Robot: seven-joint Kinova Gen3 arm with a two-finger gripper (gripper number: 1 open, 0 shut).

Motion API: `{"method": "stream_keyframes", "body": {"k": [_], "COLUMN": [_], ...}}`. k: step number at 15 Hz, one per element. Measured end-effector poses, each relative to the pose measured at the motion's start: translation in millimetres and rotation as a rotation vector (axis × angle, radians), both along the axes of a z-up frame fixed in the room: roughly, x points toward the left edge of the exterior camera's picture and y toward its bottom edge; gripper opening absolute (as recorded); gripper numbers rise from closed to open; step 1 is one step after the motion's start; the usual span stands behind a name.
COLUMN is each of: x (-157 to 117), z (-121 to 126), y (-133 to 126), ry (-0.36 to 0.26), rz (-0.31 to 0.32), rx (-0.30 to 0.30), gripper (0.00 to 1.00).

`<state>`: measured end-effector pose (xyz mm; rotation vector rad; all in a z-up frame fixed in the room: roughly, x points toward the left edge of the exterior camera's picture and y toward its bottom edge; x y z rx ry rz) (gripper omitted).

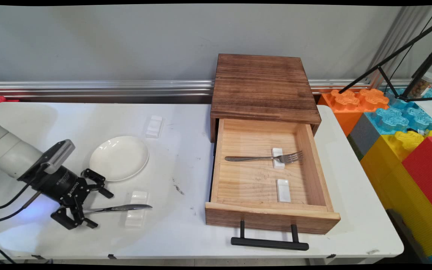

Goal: Pick up the knife from the right of the white plate, then place the picked object into the drawer

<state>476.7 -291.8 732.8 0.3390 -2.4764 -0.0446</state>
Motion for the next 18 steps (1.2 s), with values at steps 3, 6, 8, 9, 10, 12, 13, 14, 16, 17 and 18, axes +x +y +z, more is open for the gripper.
{"method": "stream_keyframes", "body": {"k": [3, 6, 8, 9, 10, 12, 13, 14, 16, 17, 18], "x": [-0.6, -1.0, -0.5, -0.2, 0.1, 0.4, 0.8, 1.0, 1.3, 1.5, 1.4], "z": [-3.0, -5.7, -7.4, -8.1, -8.8, -9.8, -10.2, -10.5, -10.6, -10.4, -10.0], "y": [-0.1, -0.5, -1.1, -1.2, -1.6, -2.3, -2.2, -2.4, -2.9, -3.2, -3.5], "ry": [0.001, 0.0, -0.004, -0.005, -0.007, -0.009, -0.01, -0.011, -0.013, -0.013, -0.013], "rz": [-0.002, -0.007, -0.008, -0.007, -0.006, -0.005, -0.004, -0.002, 0.0, 0.002, 0.003], "rx": [-0.001, -0.004, -0.006, -0.005, -0.005, -0.003, -0.002, -0.002, -0.001, -0.001, -0.001], "gripper": [1.0, 0.0, 0.0, 0.0, 0.0, 0.0, 0.0, 0.0, 0.0, 0.0, 0.0]}}
